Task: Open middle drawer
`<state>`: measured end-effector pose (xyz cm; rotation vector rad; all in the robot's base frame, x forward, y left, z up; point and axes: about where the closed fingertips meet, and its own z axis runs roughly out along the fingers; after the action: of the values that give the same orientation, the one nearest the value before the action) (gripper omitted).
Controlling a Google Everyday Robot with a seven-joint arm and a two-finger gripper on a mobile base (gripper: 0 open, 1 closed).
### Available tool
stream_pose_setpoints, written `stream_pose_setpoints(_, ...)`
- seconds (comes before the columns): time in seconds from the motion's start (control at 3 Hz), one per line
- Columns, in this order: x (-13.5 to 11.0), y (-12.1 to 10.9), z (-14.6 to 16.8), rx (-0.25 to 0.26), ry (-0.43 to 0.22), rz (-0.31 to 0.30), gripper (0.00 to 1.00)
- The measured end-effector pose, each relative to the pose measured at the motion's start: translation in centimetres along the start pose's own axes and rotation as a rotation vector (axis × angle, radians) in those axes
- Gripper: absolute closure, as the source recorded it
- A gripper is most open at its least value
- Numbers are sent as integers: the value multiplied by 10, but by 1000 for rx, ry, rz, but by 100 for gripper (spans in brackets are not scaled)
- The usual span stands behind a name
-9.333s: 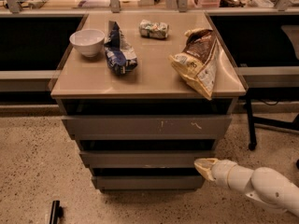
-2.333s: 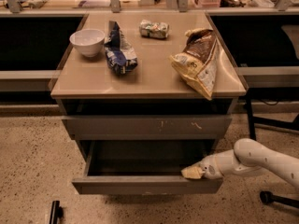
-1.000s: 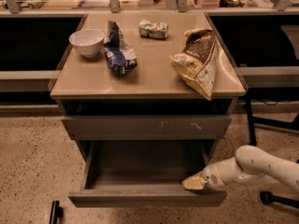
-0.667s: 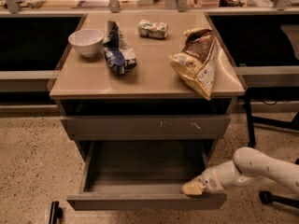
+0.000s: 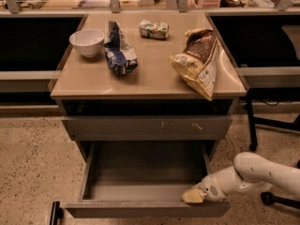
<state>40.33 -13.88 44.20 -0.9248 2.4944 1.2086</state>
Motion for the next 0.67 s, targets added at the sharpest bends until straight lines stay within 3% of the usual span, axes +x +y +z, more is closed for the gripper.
stream_pose_setpoints(0.33, -1, -1, 0, 0, 0, 0, 100)
stream_pose_setpoints(0.67, -16, 8, -36, 116, -90, -55, 81)
